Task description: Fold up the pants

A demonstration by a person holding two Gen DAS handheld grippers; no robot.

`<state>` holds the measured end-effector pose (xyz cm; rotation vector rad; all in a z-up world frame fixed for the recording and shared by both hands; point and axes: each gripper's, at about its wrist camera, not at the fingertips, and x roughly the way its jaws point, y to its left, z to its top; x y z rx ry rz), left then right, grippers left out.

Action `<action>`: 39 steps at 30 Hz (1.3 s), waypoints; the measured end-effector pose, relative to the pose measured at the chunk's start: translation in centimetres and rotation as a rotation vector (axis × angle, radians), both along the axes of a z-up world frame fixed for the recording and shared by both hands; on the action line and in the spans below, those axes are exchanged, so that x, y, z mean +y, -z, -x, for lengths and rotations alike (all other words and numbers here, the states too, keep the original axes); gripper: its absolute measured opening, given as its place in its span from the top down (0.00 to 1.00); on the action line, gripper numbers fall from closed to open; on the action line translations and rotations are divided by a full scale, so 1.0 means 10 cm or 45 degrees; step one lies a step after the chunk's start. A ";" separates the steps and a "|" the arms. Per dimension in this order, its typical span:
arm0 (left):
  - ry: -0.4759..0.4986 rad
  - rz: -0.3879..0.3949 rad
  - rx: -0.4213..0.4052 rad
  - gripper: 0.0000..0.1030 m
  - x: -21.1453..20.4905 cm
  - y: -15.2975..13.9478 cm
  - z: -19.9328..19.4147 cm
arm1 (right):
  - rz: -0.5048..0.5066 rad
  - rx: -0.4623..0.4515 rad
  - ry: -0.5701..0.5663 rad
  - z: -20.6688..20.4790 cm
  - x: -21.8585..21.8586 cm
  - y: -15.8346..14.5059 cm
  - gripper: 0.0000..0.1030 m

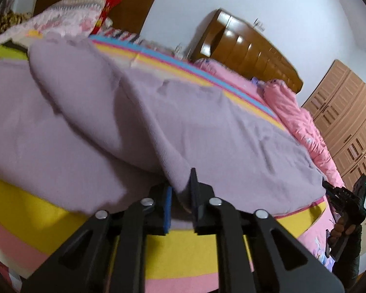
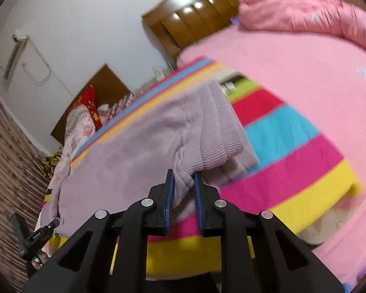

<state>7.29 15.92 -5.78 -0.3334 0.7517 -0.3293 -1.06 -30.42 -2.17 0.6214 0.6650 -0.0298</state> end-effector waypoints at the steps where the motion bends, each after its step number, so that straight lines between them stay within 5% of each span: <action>1: -0.005 -0.004 -0.018 0.89 0.00 -0.04 0.01 | 0.005 -0.017 0.003 0.00 0.00 -0.04 0.85; 4: -0.004 -0.010 -0.001 0.89 -0.03 -0.03 -0.01 | 0.029 -0.012 0.005 -0.04 -0.01 -0.07 0.85; 8: -0.014 -0.009 0.006 0.86 -0.02 0.19 -0.03 | 0.040 0.082 0.018 -0.07 -0.03 0.26 0.87; 16: -0.028 -0.033 -0.009 0.85 -0.02 0.17 0.01 | 0.037 0.059 0.023 -0.03 -0.05 0.26 0.86; 18: -0.028 -0.041 -0.008 0.84 -0.02 0.17 0.03 | 0.016 0.077 0.026 -0.02 -0.07 0.29 0.73; 19: -0.026 -0.043 -0.005 0.83 -0.02 0.16 0.04 | 0.006 0.087 0.024 -0.01 -0.08 0.29 0.53; 20: -0.021 -0.044 0.003 0.79 0.00 0.15 0.04 | 0.007 0.121 0.032 0.00 -0.11 0.28 0.42; 21: -0.018 -0.042 0.008 0.69 0.00 0.14 0.05 | 0.012 0.106 0.036 0.04 -0.13 0.25 0.25; 23: -0.028 -0.023 0.007 0.47 0.05 0.07 0.07 | 0.043 0.079 0.091 0.15 -0.16 0.14 0.20; 26: -0.077 -0.011 -0.053 0.46 0.11 -0.10 0.09 | 0.159 -0.025 0.084 0.26 -0.02 -0.14 0.20; 29: -0.212 -0.105 -0.190 0.46 0.08 -0.36 0.14 | 0.362 -0.075 -0.087 0.10 0.46 -0.40 0.20; 31: -0.128 -0.092 -0.240 0.39 -0.12 -0.55 0.05 | 0.496 -0.072 -0.209 -0.09 0.82 -0.46 0.20; 33: 0.053 -0.147 -0.197 0.16 -0.52 -0.68 -0.19 | 0.596 -0.028 -0.326 -0.37 1.13 -0.43 0.20; 39: 0.426 -0.352 -0.020 0.14 -1.67 -0.64 -1.24 | 0.694 0.195 -0.482 -1.21 1.42 -0.34 0.15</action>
